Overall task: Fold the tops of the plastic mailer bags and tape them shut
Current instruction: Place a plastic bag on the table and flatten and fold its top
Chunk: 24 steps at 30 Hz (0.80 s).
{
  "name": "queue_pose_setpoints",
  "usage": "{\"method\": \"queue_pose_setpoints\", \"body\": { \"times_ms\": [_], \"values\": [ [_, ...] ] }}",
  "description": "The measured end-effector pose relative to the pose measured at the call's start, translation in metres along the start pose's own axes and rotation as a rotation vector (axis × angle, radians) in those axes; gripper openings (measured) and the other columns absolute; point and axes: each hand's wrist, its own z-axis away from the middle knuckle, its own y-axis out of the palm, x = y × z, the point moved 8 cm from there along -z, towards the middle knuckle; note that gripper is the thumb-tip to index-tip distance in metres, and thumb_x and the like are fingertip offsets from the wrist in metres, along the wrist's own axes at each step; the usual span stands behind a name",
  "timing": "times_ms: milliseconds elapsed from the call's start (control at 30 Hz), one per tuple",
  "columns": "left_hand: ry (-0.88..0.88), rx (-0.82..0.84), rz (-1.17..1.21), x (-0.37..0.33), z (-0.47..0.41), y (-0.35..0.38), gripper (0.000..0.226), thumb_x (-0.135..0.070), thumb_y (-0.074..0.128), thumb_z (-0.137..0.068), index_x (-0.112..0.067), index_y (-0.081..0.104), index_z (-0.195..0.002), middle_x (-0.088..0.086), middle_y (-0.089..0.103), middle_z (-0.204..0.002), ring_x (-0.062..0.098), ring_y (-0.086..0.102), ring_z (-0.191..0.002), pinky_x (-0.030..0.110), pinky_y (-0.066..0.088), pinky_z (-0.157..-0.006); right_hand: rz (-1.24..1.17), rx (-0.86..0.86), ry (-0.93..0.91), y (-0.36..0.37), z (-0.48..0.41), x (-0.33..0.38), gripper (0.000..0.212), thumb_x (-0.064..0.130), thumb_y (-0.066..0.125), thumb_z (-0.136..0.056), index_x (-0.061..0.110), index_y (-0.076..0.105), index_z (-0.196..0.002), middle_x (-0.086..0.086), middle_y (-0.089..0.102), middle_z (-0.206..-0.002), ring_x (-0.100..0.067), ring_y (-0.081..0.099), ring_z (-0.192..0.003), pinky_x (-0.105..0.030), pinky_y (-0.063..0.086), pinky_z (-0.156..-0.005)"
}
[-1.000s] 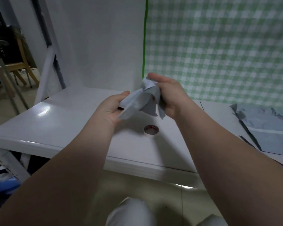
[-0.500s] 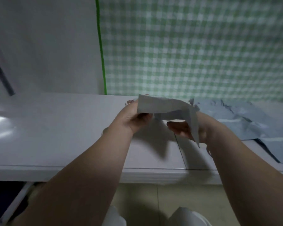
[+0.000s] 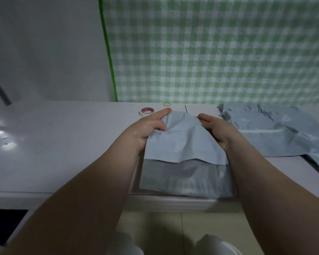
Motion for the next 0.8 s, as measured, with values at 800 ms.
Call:
{"method": "queue_pose_setpoints", "body": {
  "times_ms": [800],
  "values": [
    [0.343,-0.402,-1.402,-0.02,0.017,0.008,0.035,-0.01,0.05,-0.085,-0.016,0.06,-0.119,0.009,0.04,-0.133,0.03,0.048,-0.116,0.041,0.042,-0.097,1.319,-0.306,-0.638,0.046,0.032,0.025,0.035,0.012,0.048,-0.089,0.01,0.056,-0.123,-0.012,0.054,-0.122,-0.032,0.05,-0.114,-0.036,0.042,-0.089]
  ]
}}
